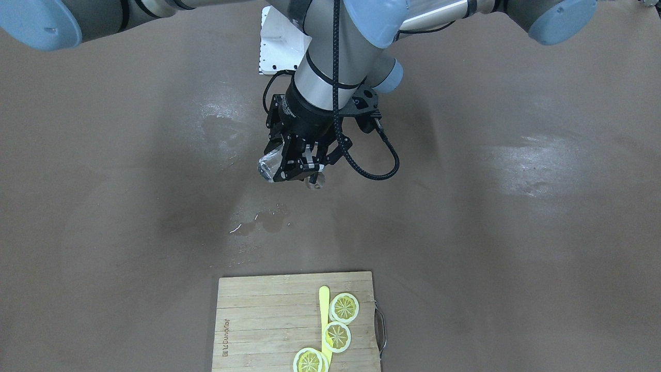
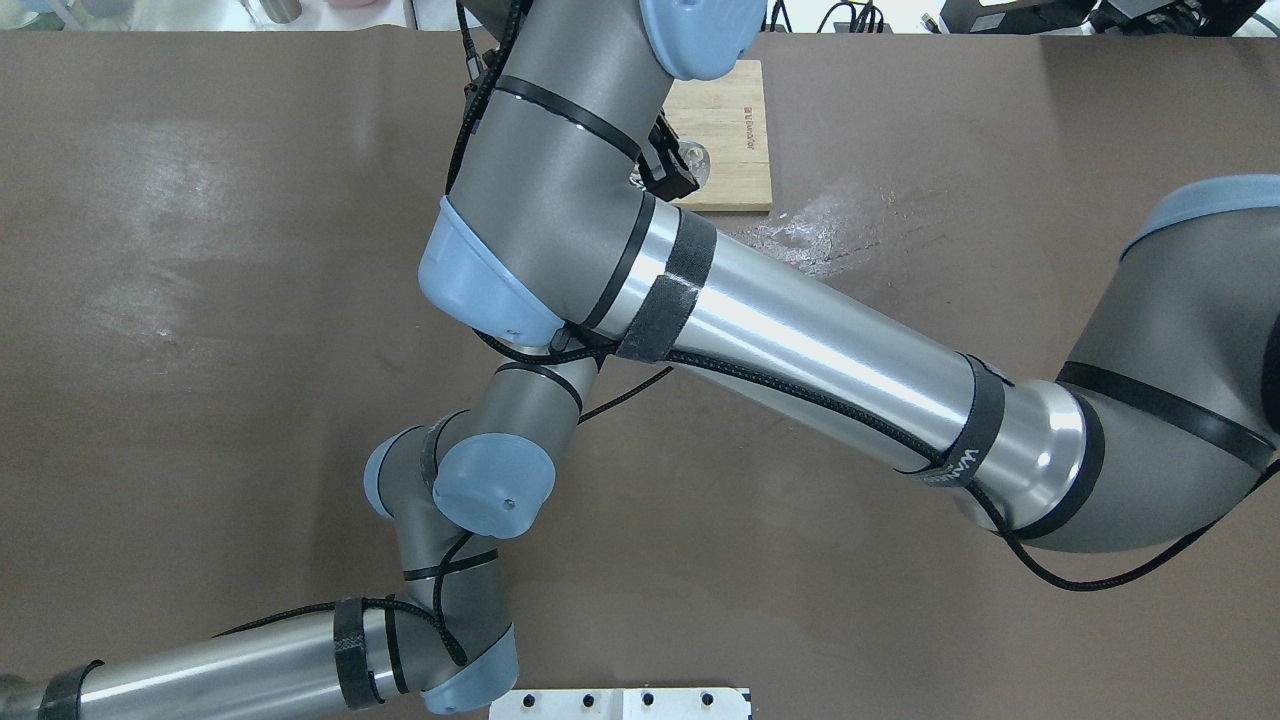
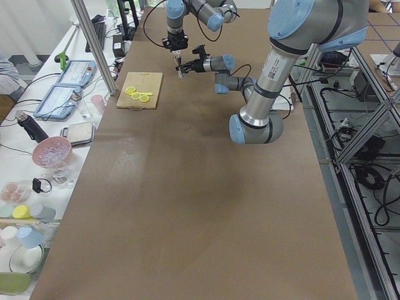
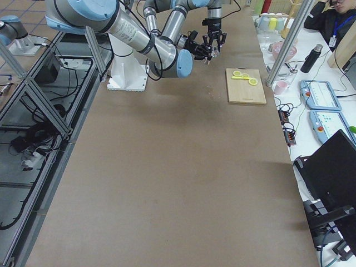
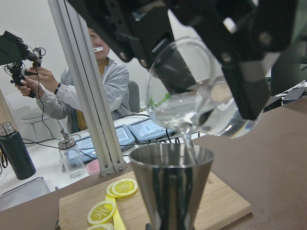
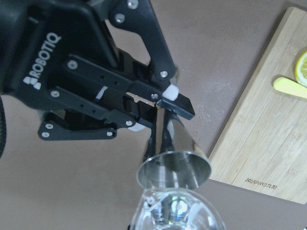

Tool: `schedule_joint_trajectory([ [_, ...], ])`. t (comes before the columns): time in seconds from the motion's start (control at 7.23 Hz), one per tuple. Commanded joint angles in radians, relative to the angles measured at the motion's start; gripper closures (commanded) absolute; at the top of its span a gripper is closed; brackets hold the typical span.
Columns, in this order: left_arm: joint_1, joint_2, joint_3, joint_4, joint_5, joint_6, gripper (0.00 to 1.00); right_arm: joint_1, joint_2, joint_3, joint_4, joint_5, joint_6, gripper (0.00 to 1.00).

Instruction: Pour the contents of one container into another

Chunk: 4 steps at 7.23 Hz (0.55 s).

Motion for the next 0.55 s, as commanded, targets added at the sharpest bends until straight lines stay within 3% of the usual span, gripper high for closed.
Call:
schedule_joint_trajectory([
  [0.0,0.0,0.0,0.0,0.0,0.0,0.0,1.0,0.008,0.0,0.006,0.008,0.014,-0.02,1.0],
  [0.41,0.0,0.0,0.0,0.0,0.0,0.0,1.0,0.052,-0.017,0.014,0.079,0.118,-0.022,1.0],
])
